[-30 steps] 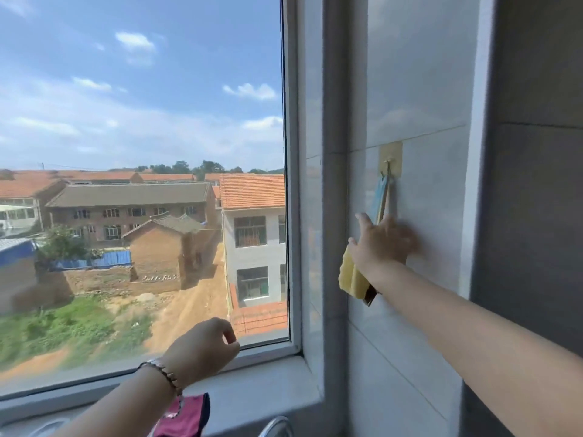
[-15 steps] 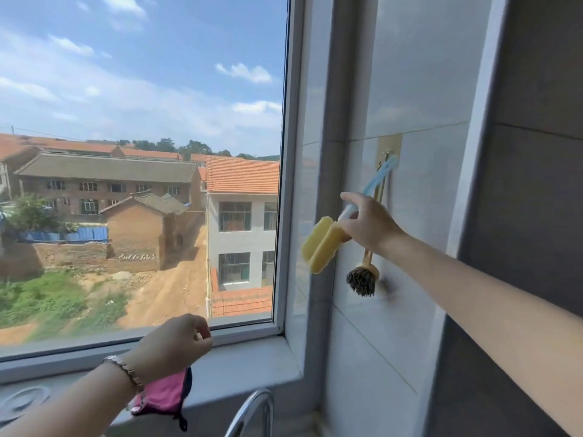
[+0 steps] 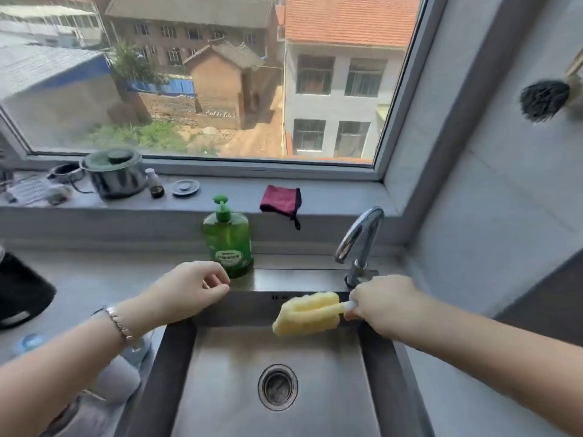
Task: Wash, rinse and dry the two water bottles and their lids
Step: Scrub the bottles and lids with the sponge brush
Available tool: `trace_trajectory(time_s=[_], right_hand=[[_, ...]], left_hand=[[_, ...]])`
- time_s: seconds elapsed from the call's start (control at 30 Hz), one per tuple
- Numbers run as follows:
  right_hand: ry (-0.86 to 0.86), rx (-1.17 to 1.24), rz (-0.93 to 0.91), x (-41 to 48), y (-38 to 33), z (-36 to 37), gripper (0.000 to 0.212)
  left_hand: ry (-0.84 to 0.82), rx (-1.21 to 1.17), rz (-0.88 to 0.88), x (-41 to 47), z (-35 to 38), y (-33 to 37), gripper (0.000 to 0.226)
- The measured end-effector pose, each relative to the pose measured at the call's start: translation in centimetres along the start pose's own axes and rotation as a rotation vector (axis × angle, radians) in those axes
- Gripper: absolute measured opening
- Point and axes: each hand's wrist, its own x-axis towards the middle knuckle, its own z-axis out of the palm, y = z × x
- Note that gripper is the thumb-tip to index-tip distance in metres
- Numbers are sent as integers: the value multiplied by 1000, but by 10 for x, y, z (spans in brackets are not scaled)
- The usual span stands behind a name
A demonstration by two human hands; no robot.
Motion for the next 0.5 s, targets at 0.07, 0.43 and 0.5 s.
trace_trajectory(time_s=[0.07,0.43,0.5], right_hand=[[-119,-17,-46,15,-26,29,25],[-158,1054,-199,54,-105,111,18],[-151,1300,-192,58,-113,108,30]], left_hand=[[-27,-27,-61,-14,9,-30,11],[-123,-160,-205,-30,32,-112,11],[-126,-177,-217,-17,33,-119,11]])
